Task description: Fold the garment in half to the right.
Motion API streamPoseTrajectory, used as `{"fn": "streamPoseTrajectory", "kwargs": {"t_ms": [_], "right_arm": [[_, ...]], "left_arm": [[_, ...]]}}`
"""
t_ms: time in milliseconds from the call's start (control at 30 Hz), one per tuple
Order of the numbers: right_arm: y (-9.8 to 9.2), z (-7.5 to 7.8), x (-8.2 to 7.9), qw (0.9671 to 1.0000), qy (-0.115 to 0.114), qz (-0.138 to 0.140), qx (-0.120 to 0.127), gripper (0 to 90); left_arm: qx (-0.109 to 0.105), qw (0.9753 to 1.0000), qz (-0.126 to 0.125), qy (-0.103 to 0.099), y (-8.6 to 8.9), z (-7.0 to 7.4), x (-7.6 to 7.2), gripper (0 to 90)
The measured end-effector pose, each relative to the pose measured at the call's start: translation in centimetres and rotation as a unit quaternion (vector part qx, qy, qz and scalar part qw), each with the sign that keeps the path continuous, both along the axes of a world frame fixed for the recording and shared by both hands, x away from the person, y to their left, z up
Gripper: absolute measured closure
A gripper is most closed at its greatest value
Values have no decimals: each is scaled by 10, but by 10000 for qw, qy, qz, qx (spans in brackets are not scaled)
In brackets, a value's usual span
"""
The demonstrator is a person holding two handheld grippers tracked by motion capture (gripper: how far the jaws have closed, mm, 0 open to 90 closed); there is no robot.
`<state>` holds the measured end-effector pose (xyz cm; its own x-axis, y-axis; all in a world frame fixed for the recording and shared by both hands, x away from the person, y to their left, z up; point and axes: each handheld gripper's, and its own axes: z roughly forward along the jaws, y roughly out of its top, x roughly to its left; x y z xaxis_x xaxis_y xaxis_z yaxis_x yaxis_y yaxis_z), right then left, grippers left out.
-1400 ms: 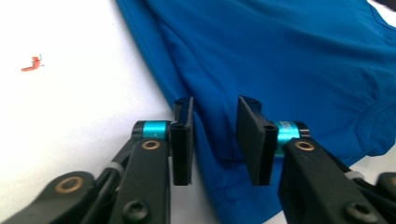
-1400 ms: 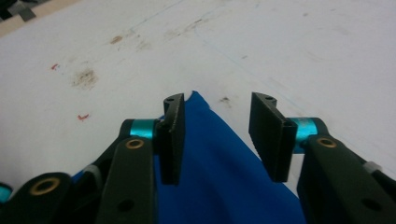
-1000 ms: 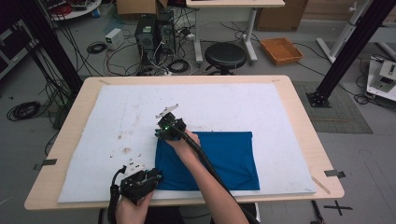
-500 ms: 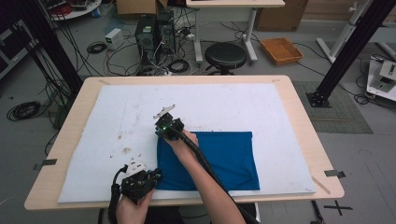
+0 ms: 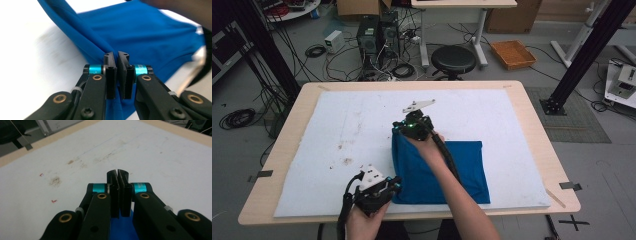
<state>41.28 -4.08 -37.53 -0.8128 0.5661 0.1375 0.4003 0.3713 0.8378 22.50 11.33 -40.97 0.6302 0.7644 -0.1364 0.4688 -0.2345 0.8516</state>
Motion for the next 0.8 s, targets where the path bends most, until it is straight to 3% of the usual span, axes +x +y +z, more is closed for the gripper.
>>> {"fn": "streamPoseTrajectory", "kwargs": {"t_ms": [167, 367, 567, 800], "right_arm": [[-42, 11, 1, 9997, 35, -127, 198, 889], [-99, 16, 2, 9987, 103, -371, 325, 889], [-143, 12, 1, 9981, 163, -572, 173, 889], [-179, 0, 3, 9962, 289, -815, -124, 889]], "left_arm": [[-37, 9993, -346, -127, -32, 12, 6, 851], [-219, 9970, -743, -54, -74, 15, 16, 851], [-382, 9938, -1026, 205, -114, 4, 27, 851], [-376, 9913, -1208, 376, -150, -6, 36, 851]]}}
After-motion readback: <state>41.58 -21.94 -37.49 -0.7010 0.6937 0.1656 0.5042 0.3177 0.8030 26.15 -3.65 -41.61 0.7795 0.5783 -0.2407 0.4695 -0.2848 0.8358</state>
